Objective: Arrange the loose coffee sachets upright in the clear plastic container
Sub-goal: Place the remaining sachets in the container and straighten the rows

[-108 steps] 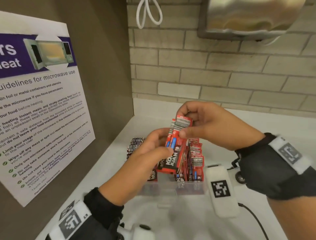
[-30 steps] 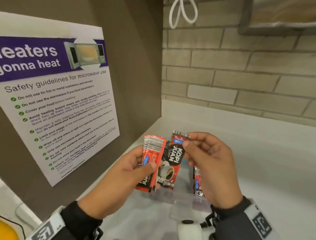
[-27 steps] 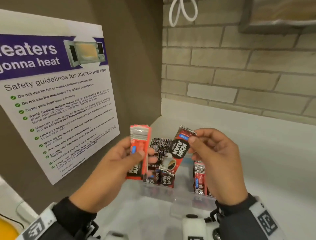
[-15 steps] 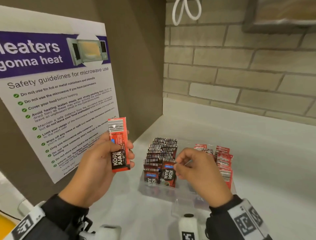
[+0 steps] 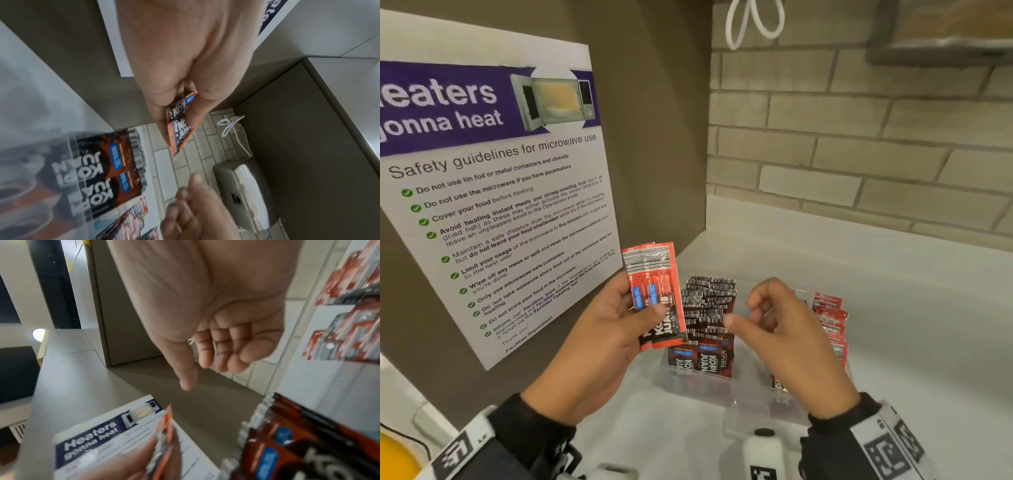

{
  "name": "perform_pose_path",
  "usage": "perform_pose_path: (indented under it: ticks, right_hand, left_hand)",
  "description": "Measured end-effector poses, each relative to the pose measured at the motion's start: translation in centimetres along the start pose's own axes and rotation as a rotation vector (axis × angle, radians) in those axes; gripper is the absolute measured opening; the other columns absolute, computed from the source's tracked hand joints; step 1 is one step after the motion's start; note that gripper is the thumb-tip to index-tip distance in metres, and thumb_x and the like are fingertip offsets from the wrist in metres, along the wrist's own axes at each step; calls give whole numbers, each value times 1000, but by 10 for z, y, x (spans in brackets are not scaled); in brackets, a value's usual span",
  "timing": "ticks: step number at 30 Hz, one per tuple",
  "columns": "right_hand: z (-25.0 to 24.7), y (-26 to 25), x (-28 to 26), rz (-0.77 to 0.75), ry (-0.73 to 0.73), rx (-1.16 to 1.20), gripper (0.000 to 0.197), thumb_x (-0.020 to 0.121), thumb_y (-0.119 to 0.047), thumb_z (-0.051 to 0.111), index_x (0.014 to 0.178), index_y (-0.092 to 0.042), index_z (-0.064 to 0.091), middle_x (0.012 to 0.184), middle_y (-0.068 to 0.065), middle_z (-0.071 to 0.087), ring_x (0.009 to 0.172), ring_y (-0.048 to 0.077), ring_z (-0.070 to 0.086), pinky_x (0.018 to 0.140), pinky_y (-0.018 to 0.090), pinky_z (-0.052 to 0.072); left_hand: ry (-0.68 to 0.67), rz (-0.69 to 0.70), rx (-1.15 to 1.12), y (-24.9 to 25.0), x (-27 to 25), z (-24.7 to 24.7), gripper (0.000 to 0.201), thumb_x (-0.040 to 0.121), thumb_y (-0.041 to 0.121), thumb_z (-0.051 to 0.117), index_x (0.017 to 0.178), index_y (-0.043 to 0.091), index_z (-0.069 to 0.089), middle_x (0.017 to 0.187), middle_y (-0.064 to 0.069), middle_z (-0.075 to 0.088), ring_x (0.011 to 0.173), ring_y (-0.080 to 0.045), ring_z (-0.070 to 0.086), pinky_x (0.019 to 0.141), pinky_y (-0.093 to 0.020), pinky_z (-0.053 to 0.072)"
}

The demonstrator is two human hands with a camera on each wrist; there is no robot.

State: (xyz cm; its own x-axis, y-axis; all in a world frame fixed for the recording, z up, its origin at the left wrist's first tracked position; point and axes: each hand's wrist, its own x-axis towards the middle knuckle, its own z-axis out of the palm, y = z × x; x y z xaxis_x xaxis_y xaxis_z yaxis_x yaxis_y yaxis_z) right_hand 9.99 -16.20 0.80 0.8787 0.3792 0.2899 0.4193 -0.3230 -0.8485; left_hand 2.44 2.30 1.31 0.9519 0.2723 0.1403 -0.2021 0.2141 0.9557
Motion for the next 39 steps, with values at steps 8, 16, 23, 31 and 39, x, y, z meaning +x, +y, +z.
perform_pose_path:
  ticks: [8, 16, 23, 31, 39]
  right_hand:
    - [35, -19, -13, -33, -23, 461, 32, 75, -5, 75, 96, -25, 63, 85, 0, 66, 68, 10, 58, 64, 25, 53]
    - [35, -13, -12, -439, 261, 88, 39, 77, -6, 63, 108, -30, 64, 87, -16, 50, 71, 2, 53, 65, 11, 46]
    - [37, -13, -14, -527, 166, -13, 15, 85, -24, 58, 92, -21, 71, 96, -11, 59, 96, 5, 53, 82, 13, 40]
    - [28, -17, -9, -65, 48, 453, 28, 77, 1, 70, 89, -23, 60, 74, 1, 63, 68, 12, 61, 68, 32, 53]
    - [-16, -17, -3, -282, 288, 420, 37, 85, 8, 58, 100, -25, 64, 78, 1, 60, 71, 8, 58, 61, 16, 49]
  left_hand:
    - [-141, -32, -70, -5, 6, 18, 46, 77, 8, 60, 122, 11, 55, 106, -12, 70, 94, -21, 67, 72, -28, 56]
    - [-164, -64, -223, 0, 6, 26, 39, 83, 17, 53, 120, 6, 56, 105, -18, 68, 92, -27, 67, 72, -33, 56]
    - [-89, -23, -286, 5, 9, 28, 30, 85, 15, 51, 114, 12, 59, 92, -8, 70, 78, -16, 67, 62, -27, 55]
    - [35, 54, -318, 3, 7, 31, 29, 80, 11, 52, 109, 9, 57, 95, -12, 66, 85, -23, 68, 75, -39, 59]
    - [170, 77, -245, 4, 6, 12, 22, 89, 8, 49, 106, 18, 59, 92, -2, 64, 87, -20, 68, 69, -40, 60]
